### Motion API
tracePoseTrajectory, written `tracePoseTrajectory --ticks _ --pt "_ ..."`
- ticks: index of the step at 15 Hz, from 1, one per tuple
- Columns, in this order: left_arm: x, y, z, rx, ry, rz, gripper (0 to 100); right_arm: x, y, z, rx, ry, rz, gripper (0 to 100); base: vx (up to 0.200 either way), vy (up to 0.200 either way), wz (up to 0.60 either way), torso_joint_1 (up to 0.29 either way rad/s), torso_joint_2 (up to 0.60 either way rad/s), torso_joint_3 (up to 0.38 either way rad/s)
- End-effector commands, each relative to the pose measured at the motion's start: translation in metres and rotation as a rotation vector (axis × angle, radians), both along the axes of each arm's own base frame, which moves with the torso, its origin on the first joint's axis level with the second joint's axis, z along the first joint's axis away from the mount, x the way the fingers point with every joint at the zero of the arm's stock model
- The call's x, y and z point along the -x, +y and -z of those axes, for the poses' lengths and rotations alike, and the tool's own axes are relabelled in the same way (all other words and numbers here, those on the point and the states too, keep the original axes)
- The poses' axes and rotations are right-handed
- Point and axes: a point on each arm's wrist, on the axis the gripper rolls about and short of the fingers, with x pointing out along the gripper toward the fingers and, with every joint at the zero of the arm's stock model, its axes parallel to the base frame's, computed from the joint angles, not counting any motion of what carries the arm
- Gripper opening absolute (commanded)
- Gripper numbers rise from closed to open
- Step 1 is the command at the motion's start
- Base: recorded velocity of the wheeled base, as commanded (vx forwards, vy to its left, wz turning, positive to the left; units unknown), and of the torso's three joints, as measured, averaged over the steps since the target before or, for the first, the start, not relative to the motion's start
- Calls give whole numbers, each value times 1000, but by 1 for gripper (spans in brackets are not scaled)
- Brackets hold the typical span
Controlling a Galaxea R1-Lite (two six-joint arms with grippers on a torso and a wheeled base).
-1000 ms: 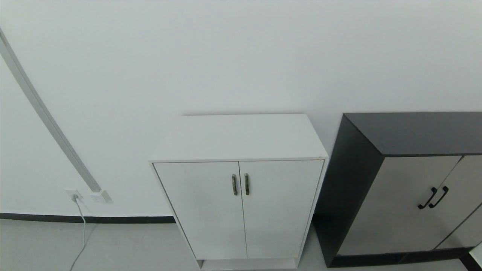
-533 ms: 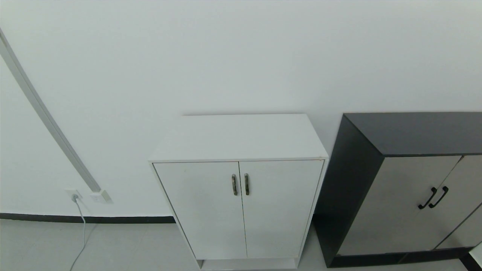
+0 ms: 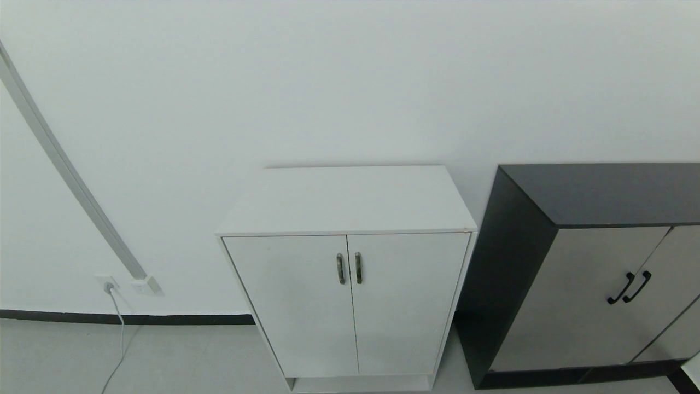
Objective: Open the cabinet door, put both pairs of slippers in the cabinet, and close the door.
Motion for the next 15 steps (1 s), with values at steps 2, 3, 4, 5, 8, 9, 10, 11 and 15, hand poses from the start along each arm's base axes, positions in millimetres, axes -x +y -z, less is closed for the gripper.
tracePoseTrajectory --ticks 2,3,4,5,8,9,10,11,15 --pt "0 0 0 0 1 -1 0 2 0 6 -116 -1 16 0 0 0 0 0 0 0" --pt "0 0 0 0 1 -1 0 2 0 5 -123 -11 19 0 0 0 0 0 0 0" --pt "0 0 0 0 1 -1 0 2 0 5 -123 -11 17 0 0 0 0 0 0 0" --pt "0 0 0 0 1 -2 0 2 0 5 -118 -10 12 0 0 0 0 0 0 0" --pt "0 0 0 0 1 -1 0 4 0 6 -112 -27 -83 0 0 0 0 0 0 0" --pt "0 0 0 -1 1 1 0 4 0 6 -112 -27 -83 0 0 0 0 0 0 0" --pt "0 0 0 0 1 1 0 5 0 6 -113 -45 -75 0 0 0 0 0 0 0" --pt "0 0 0 -3 1 -1 0 8 0 7 -118 -83 -57 0 0 0 0 0 0 0" --pt "0 0 0 -7 1 1 0 8 0 7 -120 -82 -46 0 0 0 0 0 0 0"
